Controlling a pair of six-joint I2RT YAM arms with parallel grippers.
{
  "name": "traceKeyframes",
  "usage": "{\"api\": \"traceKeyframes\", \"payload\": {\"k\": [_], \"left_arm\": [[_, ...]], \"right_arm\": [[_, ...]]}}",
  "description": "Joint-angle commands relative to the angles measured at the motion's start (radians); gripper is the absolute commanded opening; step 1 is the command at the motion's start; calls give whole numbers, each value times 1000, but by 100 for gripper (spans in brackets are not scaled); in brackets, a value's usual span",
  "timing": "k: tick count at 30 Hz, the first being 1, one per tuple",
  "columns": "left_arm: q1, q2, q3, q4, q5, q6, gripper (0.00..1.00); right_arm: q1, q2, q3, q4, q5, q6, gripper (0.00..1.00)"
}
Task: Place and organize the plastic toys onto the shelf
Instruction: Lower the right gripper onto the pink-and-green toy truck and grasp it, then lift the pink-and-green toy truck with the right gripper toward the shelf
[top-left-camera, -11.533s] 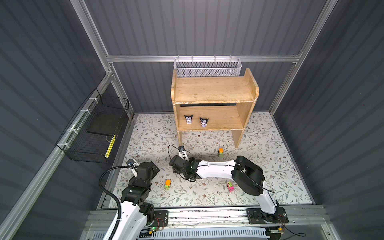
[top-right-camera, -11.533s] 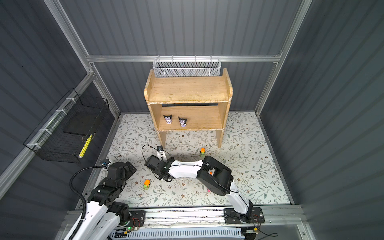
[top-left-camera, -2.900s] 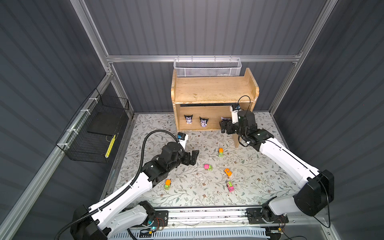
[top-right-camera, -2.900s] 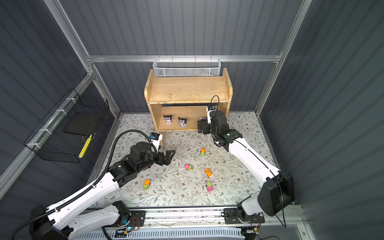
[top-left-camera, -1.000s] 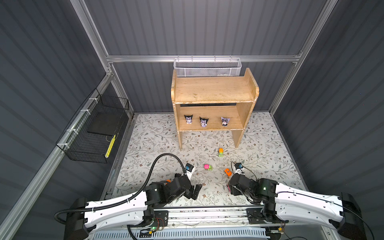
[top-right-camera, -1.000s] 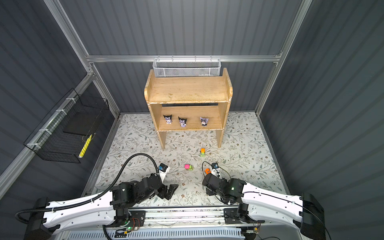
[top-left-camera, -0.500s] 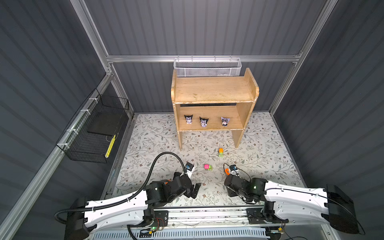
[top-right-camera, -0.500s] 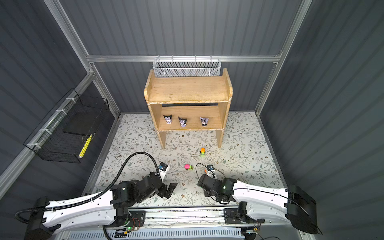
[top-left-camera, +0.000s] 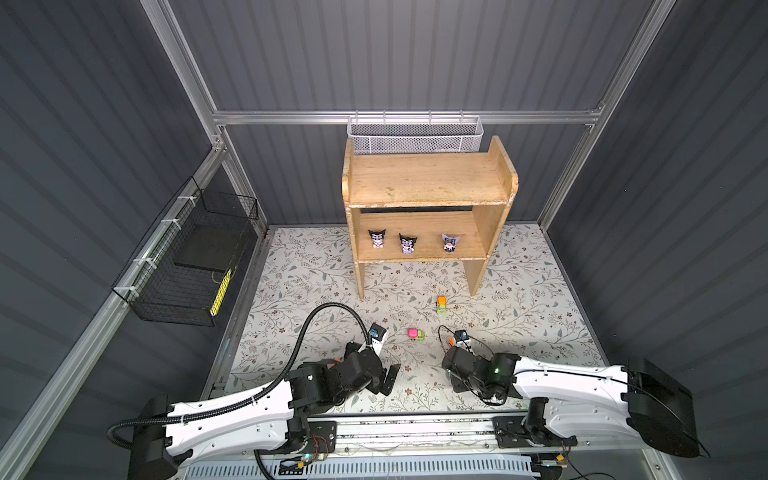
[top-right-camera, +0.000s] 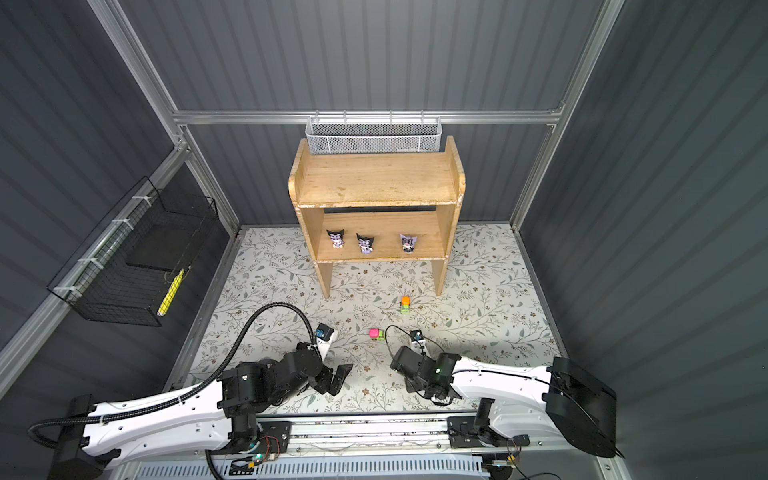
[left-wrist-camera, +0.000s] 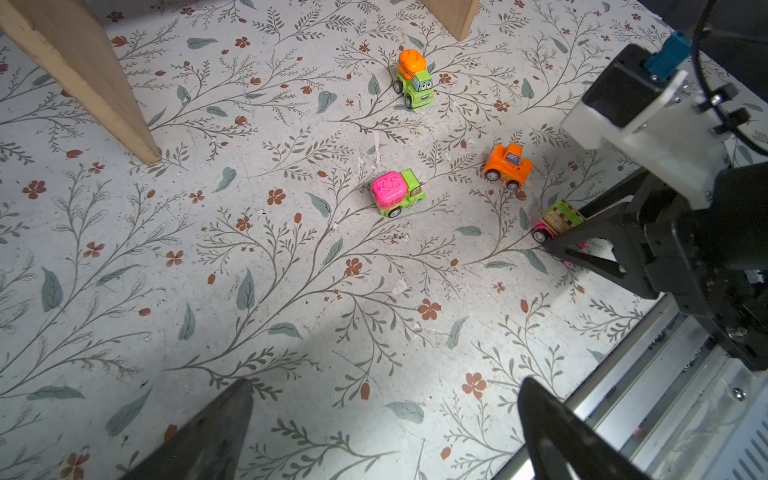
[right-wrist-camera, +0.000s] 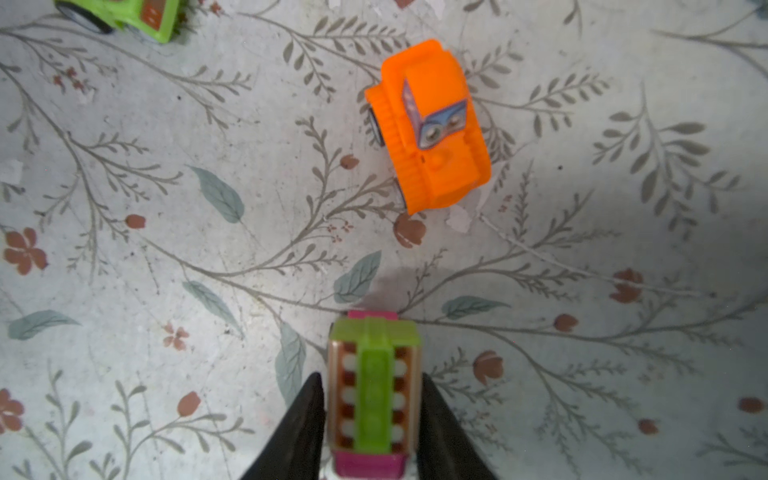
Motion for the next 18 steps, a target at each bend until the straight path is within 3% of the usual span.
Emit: {"api": "traceKeyframes", "payload": {"k": [1, 9, 18], "left_arm": [[-4, 4, 29, -10, -18, 17, 100], [-5, 15, 49, -16, -30, 33, 100], [-4, 29, 127, -40, -57, 83, 100]], "right_arm": [[-4, 10, -10, 4, -8, -10, 30], [-4, -44, 55, -103, 11, -25, 28], [-5, -185, 294, -369, 77, -106, 28]]}}
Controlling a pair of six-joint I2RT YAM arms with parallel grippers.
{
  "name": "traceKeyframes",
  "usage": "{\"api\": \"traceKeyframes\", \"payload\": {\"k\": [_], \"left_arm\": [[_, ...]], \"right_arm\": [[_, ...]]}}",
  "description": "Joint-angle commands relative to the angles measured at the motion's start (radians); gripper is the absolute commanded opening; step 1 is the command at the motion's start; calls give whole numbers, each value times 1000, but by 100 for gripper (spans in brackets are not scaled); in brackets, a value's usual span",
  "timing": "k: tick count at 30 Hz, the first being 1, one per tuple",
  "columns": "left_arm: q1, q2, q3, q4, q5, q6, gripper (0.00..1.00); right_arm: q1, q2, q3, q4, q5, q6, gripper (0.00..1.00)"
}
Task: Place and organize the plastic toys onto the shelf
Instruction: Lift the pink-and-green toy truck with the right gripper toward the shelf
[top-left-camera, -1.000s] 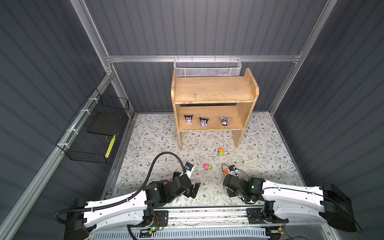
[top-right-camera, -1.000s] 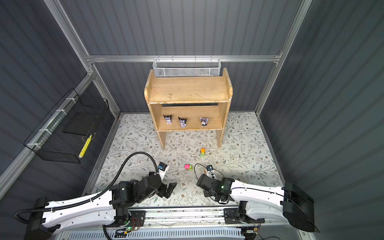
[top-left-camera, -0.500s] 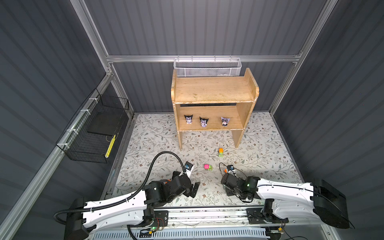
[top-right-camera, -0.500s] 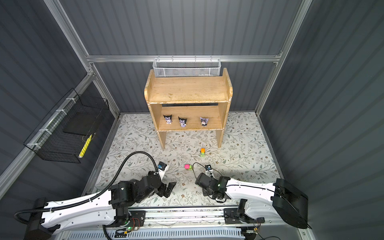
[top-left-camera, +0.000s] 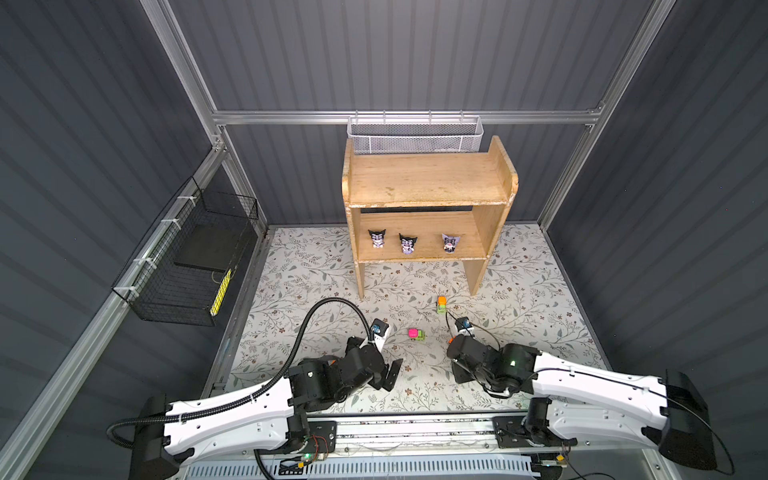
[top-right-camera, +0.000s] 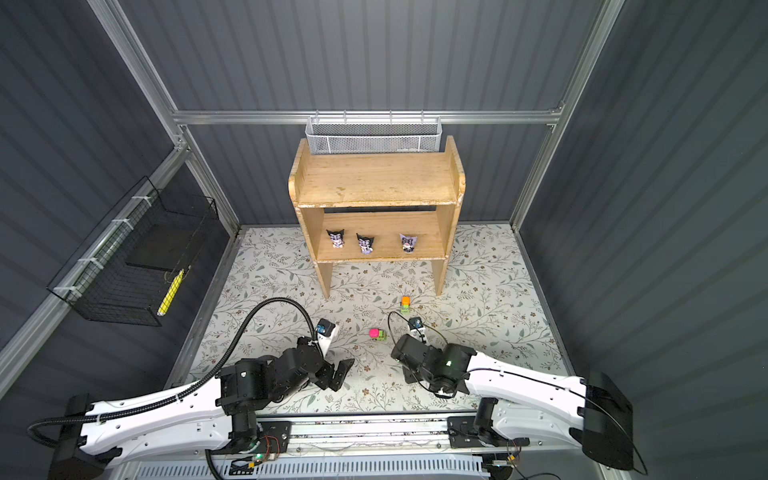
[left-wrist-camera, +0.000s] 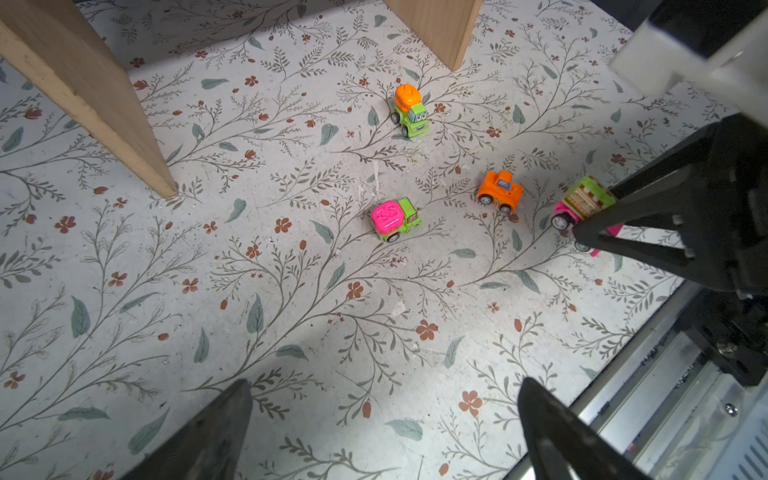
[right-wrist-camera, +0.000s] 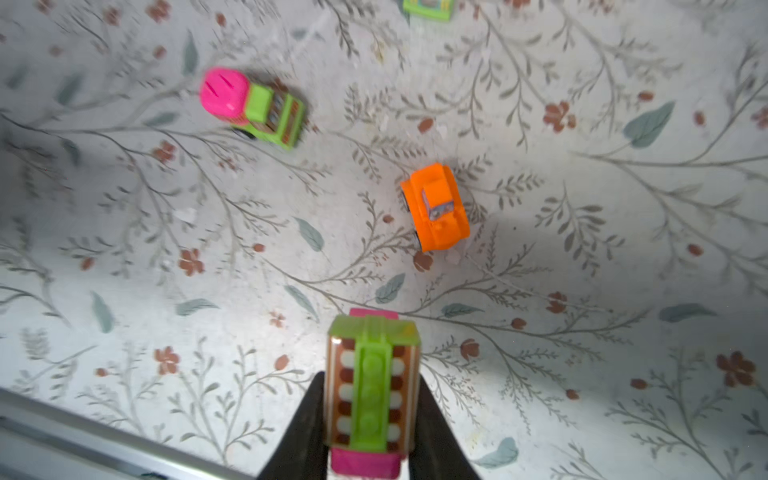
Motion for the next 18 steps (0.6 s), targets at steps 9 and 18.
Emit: {"api": "traceKeyframes", "payload": {"k": [9, 18], "left_arm": [[-4, 109, 312, -100, -81, 163, 100], [37, 301, 661, -169, -61, 317, 100]], "right_arm": [[-26, -44, 501, -414, 139, -184, 28], [-224, 53, 899, -491, 80, -420, 28]]}}
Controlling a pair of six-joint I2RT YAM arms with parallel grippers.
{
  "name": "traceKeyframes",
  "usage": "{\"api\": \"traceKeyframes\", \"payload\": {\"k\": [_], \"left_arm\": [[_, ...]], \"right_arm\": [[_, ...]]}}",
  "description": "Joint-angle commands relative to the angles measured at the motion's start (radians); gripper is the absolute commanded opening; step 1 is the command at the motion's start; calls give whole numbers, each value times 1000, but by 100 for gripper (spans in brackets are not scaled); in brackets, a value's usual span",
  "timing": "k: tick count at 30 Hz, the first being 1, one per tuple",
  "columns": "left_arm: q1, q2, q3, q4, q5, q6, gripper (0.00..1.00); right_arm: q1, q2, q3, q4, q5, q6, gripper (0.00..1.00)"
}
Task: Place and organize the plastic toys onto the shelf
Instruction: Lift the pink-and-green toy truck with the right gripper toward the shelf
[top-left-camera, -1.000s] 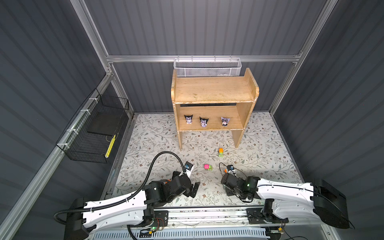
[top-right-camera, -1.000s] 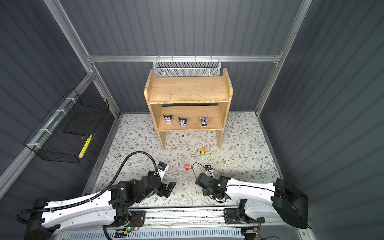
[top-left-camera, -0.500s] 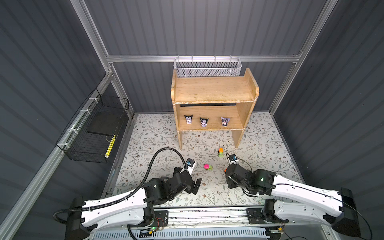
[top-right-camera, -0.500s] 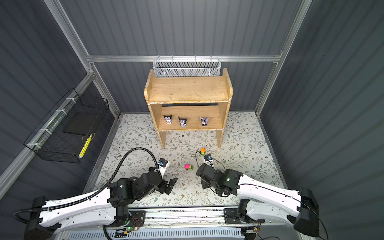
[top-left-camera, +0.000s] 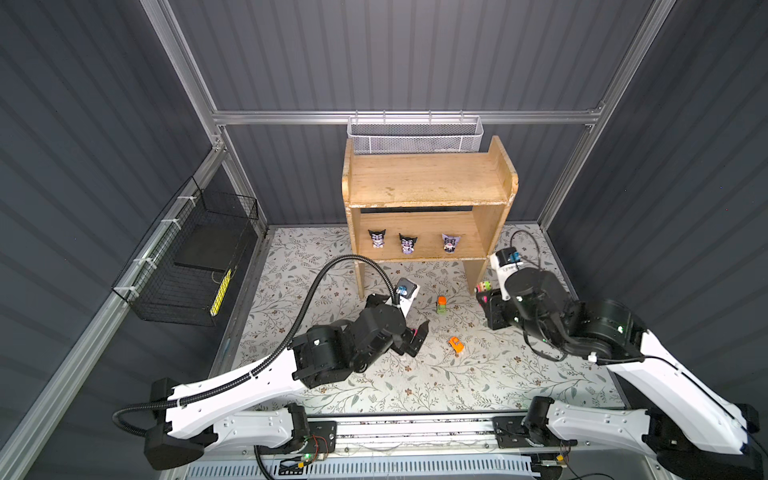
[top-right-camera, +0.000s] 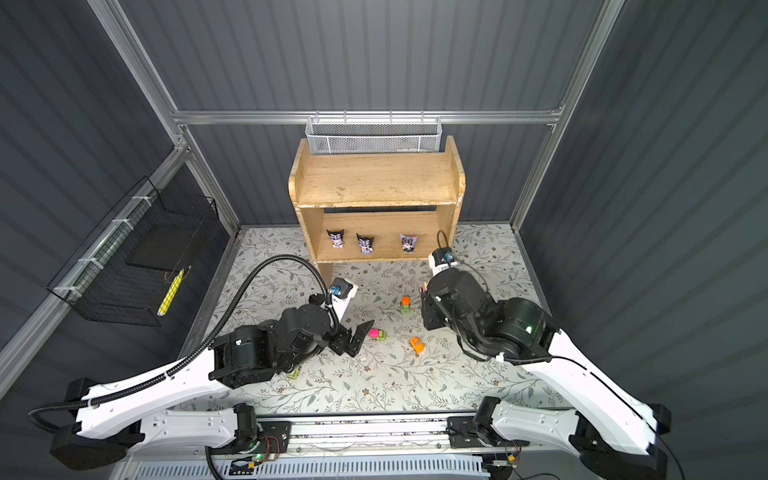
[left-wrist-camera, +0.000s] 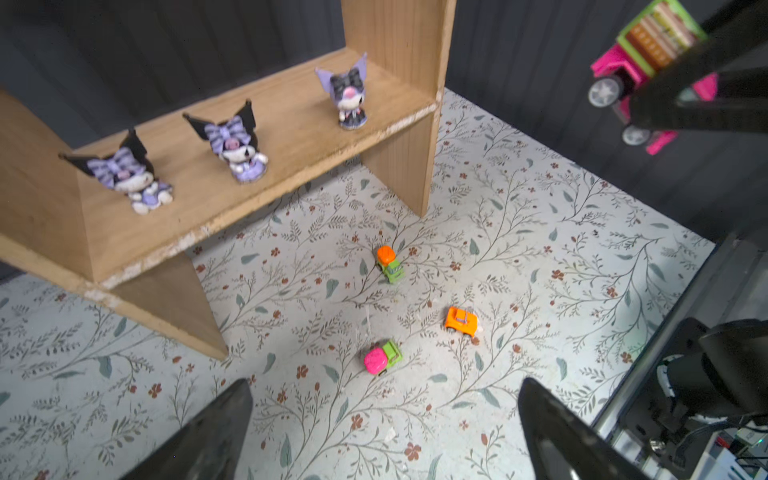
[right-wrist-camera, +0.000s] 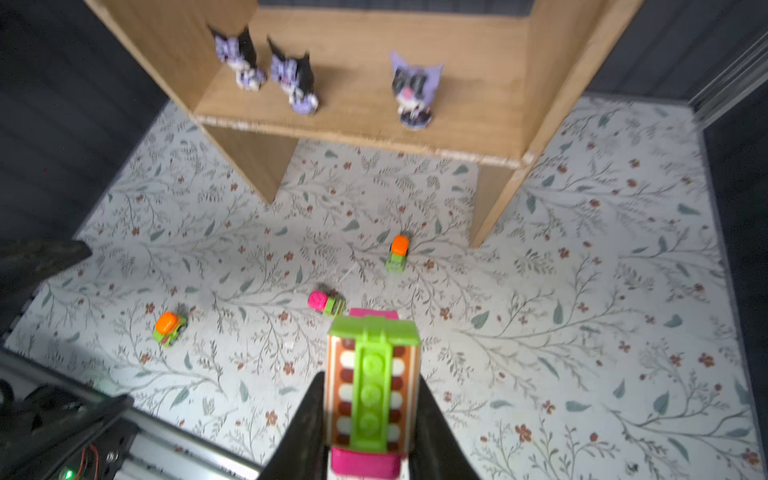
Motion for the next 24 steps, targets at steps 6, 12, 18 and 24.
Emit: {"api": "traceKeyframes", "payload": {"k": [6, 12, 18, 24], "left_arm": [[160, 121, 238, -40, 170, 126, 100], [167, 235, 417, -76, 191, 179, 100], [176, 286, 510, -94, 192, 213, 100], [188, 289, 526, -97, 189, 229, 100]], "right_arm": [[-124, 194, 377, -108, -44, -262, 28], [-200, 364, 649, -134, -116, -371, 28], [-263, 542, 929, -194, -151, -441, 28], [-353, 655, 1073, -203, -206, -464, 28]]}}
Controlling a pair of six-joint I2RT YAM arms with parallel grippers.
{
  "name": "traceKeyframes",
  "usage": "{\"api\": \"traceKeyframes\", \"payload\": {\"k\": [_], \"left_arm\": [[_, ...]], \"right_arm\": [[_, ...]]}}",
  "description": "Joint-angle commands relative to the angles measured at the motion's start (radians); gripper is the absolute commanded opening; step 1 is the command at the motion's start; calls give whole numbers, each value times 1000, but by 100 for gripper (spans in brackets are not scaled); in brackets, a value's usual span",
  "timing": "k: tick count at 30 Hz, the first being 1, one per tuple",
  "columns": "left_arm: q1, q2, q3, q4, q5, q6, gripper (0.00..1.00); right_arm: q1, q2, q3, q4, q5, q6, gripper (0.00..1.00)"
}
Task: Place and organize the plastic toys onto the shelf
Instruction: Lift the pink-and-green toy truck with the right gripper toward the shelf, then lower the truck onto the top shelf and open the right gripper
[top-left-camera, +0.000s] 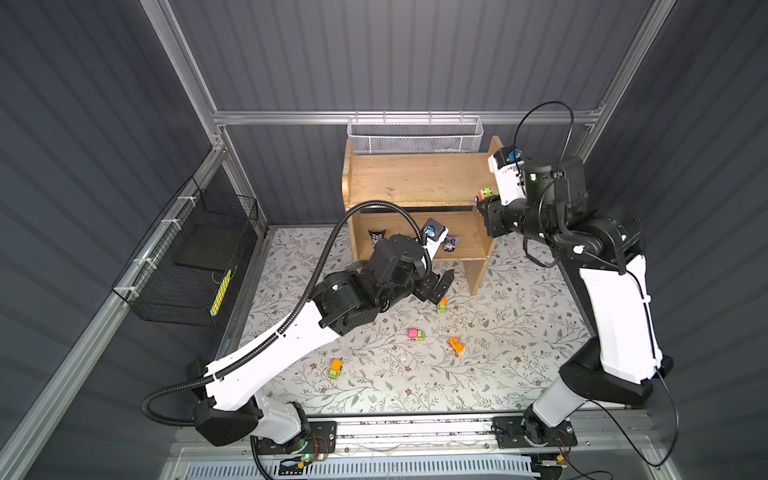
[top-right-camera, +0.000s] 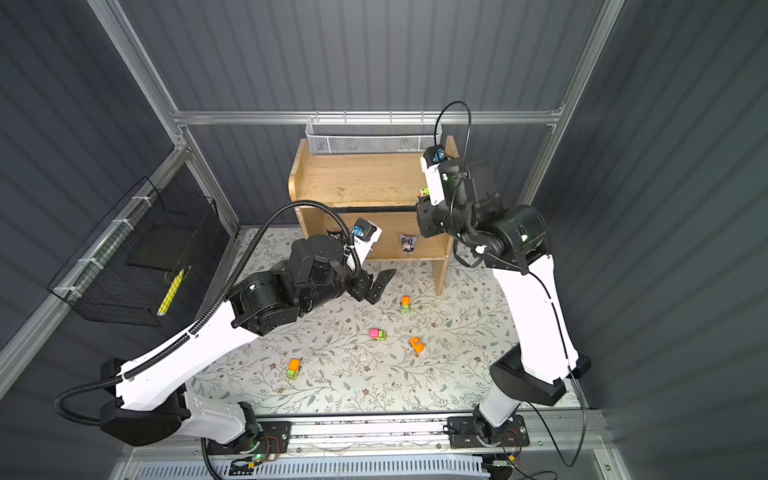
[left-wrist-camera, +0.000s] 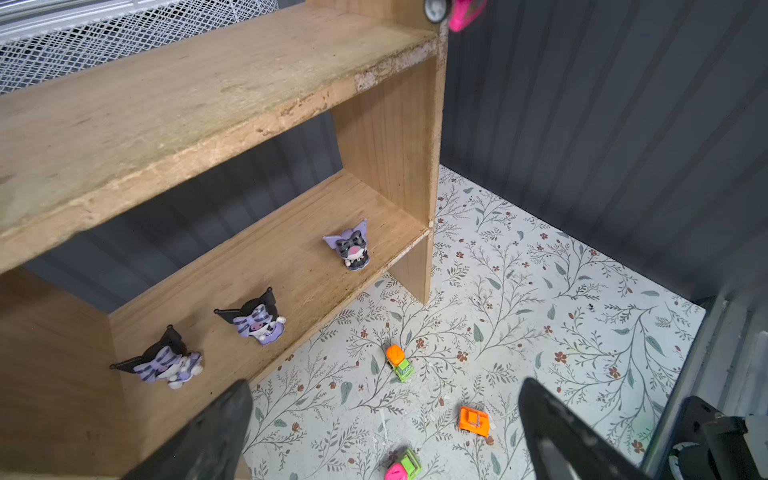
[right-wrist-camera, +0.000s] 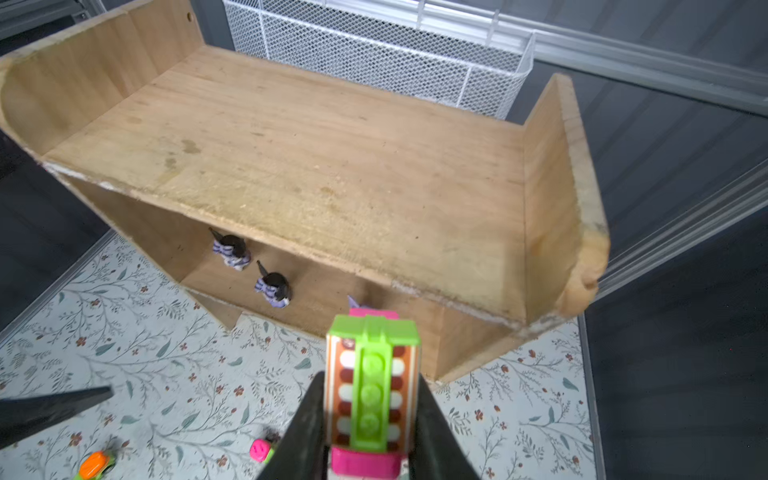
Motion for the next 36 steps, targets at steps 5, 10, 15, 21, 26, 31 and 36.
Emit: {"api": "traceKeyframes", "payload": {"k": [5, 10, 15, 21, 26, 31, 36], "left_arm": [[24, -21, 9, -7, -1, 38, 100], [39, -37, -19, 13, -2, 39, 100], [49, -46, -25, 15, -4, 43, 100], [58, -54, -44, 27, -8, 45, 100], [62, -51, -47, 31, -6, 43, 100], [67, -43, -39, 33, -3, 45, 100], [68, -46, -54, 48, 4, 47, 100]], "right_arm": [[-73, 59, 33, -1, -64, -42, 28], [-103, 94, 65, 37, -88, -38, 29], [-137, 124, 84, 53, -111, -36, 29], [-157, 153, 85, 77, -121, -39, 30], [-171, 159, 86, 93, -125, -37, 30], [-188, 165, 86, 100, -135, -32, 31], [-205, 174, 86, 103, -141, -25, 31]]}}
